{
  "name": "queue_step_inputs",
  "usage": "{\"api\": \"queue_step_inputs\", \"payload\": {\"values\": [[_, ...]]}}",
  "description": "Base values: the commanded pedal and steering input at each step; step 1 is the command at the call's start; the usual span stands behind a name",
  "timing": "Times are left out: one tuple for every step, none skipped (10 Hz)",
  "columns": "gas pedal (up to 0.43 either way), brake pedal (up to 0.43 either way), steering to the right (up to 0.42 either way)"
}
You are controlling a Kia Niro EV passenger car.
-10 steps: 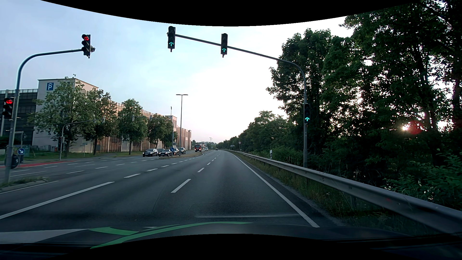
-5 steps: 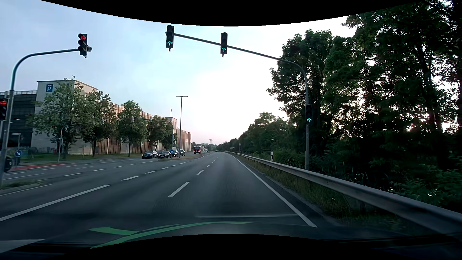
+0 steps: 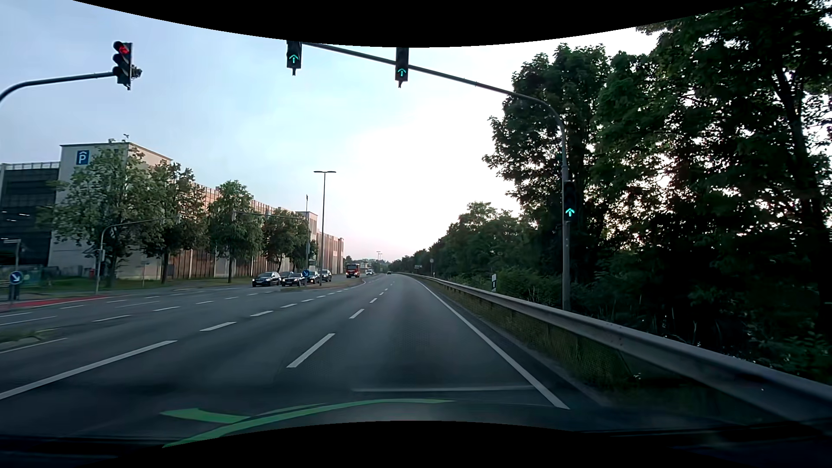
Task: Follow the waypoints while adhering to traffic rules and regulations
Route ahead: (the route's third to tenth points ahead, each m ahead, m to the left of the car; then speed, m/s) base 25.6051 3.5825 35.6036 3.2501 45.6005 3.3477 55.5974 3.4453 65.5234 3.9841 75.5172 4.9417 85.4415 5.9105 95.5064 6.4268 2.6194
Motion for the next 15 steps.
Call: {"api": "queue_step_inputs", "payload": {"values": [[0.579, 0.0, 0.002], [0.591, 0.0, 0.002], [0.591, 0.0, 0.002], [0.591, 0.0, 0.001], [0.591, 0.0, 0.001], [0.591, 0.0, 0.001], [0.579, 0.0, 0.001], [0.579, 0.0, 0.0], [0.579, 0.0, -0.001], [0.579, 0.0, -0.001], [0.571, 0.0, -0.001], [0.559, 0.0, -0.001], [0.559, 0.0, -0.001], [0.551, 0.0, -0.001], [0.539, 0.0, -0.001]]}}
